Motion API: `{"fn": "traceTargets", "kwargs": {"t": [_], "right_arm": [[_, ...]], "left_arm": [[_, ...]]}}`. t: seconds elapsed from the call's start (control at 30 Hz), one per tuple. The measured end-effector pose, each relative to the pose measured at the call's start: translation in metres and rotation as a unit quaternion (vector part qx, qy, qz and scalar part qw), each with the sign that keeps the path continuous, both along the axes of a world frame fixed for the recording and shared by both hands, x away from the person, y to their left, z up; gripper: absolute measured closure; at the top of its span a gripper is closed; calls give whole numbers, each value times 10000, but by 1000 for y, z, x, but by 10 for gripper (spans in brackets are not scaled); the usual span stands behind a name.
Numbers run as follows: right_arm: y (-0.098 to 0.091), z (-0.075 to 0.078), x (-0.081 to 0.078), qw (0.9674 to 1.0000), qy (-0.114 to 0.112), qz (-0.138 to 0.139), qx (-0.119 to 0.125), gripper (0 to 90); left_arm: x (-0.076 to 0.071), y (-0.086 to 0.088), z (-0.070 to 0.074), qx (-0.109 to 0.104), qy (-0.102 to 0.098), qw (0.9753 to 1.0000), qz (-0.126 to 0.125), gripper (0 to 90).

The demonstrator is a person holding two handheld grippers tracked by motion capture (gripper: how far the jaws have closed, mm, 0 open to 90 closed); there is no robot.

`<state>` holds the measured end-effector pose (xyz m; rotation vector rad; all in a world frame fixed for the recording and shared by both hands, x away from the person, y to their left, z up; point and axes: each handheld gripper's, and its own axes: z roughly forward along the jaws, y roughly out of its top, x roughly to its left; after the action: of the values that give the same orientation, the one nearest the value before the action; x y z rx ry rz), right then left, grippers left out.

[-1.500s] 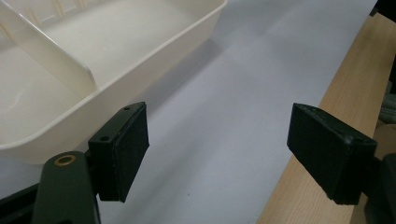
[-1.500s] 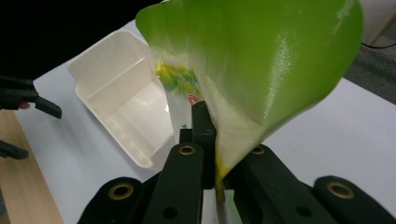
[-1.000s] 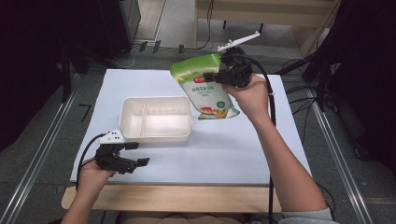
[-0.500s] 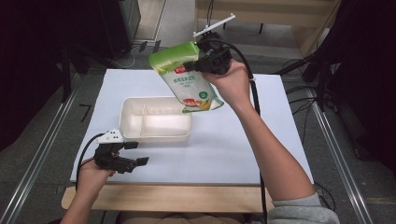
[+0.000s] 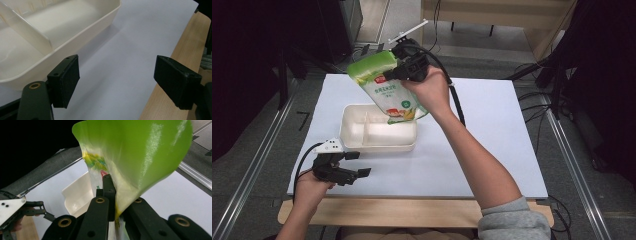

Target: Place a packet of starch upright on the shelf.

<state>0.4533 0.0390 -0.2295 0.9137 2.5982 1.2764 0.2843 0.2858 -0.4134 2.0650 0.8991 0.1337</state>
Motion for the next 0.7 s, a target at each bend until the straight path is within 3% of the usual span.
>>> {"fn": "traceTargets", "kwargs": {"t": [0.37, 0.7], "right_arm": [[42, -23, 8, 9998, 170, 127, -65, 900], [61, -47, 10, 9995, 255, 140, -121, 900]], "left_arm": [[0, 2, 0, -71, 4, 10000, 22, 215], [0, 2, 1, -117, 24, 9999, -2, 219]]}}
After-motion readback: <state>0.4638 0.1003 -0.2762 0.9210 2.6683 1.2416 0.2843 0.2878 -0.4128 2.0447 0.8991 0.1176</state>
